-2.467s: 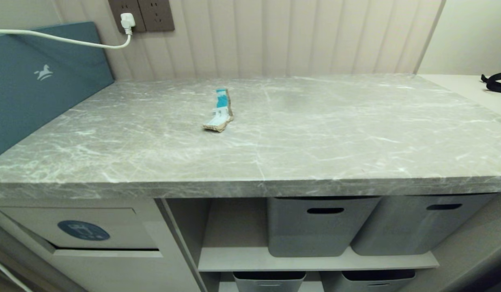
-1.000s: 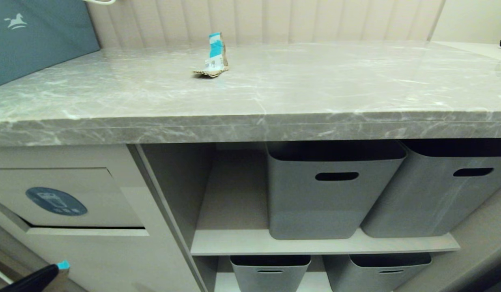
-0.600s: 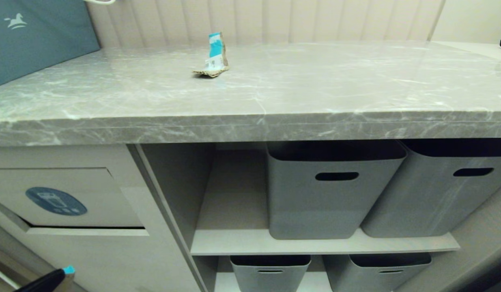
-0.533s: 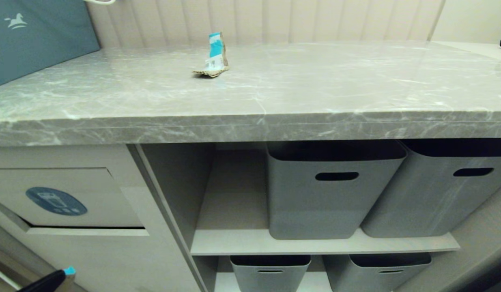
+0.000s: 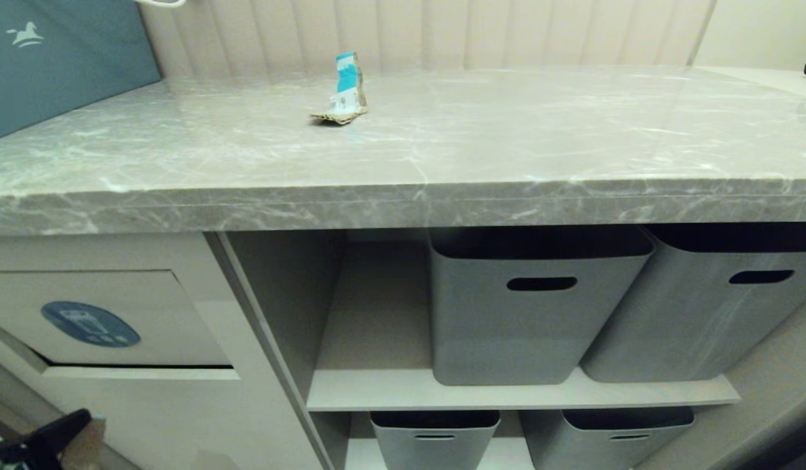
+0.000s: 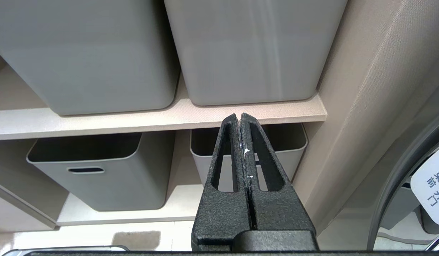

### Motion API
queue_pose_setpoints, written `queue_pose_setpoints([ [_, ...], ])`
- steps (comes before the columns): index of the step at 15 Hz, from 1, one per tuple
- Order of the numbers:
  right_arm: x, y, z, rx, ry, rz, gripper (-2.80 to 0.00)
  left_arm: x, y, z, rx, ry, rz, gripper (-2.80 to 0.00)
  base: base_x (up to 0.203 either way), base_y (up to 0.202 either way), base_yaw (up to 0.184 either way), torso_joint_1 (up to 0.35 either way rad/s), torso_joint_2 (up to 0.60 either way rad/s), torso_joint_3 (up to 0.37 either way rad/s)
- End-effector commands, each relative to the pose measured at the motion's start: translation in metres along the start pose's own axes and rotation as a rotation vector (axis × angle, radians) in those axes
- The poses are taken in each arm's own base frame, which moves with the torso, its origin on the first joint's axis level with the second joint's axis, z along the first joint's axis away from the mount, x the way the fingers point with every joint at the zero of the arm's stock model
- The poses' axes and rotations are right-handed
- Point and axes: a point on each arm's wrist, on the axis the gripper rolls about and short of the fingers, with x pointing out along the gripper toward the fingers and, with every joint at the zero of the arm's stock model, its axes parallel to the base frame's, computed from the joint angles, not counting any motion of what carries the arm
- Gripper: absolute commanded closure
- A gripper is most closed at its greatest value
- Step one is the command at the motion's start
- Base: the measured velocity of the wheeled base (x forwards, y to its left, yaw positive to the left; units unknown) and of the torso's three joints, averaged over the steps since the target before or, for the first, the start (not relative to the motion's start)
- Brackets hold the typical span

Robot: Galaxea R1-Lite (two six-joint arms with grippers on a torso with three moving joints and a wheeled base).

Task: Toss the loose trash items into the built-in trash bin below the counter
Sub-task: Put the garbage in the trash can

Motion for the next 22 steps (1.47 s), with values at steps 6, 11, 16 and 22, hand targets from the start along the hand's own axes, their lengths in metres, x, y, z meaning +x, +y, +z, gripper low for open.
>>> queue_pose_setpoints([
  [6, 0.000, 0.000, 0.000, 0.000, 0.001, 0.000, 0.00, 0.002, 0.025, -0.012, 0.104, -0.166, -0.063, 0.00, 0.000, 0.000, 0.000, 0.000, 0.00, 0.000],
  [11, 0.000, 0.000, 0.000, 0.000, 0.001, 0.000, 0.00, 0.013, 0.030, -0.014, 0.221, -0.200, -0.070, 0.00, 0.000, 0.000, 0.000, 0.000, 0.00, 0.000],
  [16, 0.000, 0.000, 0.000, 0.000, 0.001, 0.000, 0.00, 0.048, 0.041, -0.004, 0.223, -0.191, -0.077, 0.00, 0.000, 0.000, 0.000, 0.000, 0.00, 0.000],
  [22, 0.000, 0.000, 0.000, 0.000, 0.001, 0.000, 0.00, 0.080, 0.039, -0.009, 0.227, -0.127, -0.183, 0.00, 0.000, 0.000, 0.000, 0.000, 0.00, 0.000],
])
